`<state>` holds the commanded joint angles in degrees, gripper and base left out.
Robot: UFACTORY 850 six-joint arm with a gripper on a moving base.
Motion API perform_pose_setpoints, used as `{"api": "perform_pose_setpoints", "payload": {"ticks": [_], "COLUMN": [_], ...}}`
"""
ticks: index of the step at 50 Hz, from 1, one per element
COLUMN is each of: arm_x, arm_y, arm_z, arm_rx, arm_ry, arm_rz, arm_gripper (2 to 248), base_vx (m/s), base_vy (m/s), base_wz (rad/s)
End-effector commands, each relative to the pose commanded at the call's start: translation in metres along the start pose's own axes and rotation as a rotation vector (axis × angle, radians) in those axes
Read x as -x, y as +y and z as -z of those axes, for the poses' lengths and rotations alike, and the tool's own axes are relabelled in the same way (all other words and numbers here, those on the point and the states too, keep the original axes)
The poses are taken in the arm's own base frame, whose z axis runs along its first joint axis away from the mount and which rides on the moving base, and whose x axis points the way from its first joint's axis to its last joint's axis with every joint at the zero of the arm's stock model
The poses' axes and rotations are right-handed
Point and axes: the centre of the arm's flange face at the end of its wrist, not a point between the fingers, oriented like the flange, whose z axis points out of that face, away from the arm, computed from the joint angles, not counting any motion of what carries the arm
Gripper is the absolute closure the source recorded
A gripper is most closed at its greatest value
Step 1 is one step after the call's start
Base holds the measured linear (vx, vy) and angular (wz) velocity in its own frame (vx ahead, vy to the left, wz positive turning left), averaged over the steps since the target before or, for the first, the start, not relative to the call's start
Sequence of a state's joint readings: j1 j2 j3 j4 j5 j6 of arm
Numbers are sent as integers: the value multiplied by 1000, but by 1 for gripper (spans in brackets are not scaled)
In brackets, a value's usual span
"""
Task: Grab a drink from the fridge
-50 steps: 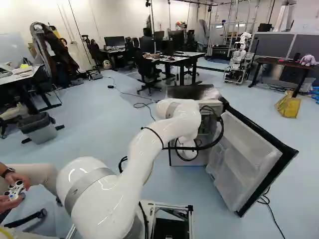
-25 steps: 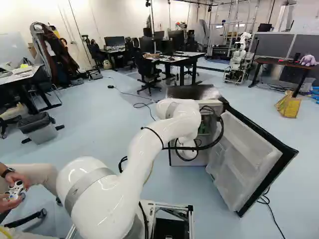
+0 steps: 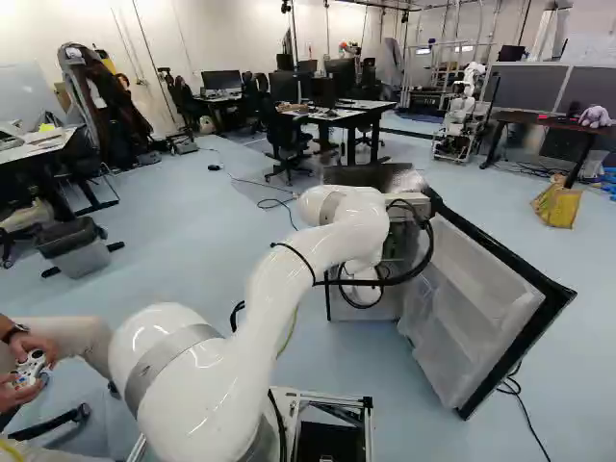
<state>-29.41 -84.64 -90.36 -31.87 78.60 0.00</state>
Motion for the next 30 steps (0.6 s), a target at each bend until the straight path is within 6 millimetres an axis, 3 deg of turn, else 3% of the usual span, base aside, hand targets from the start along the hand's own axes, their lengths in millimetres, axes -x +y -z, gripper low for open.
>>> {"api": "perform_pose_setpoints", "payload": {"ticks": [14, 30], "arm_x": [-2, -6], "arm_y": [0, -3], "arm_z": [5, 23], "arm_rx": [2, 10], "arm_ry": [-8, -38], "arm_rz": [-5, -25], "arm_gripper": [162, 162], "base_vx": [0, 0], "base_vy": [0, 0], "base_wz": [0, 0]}}
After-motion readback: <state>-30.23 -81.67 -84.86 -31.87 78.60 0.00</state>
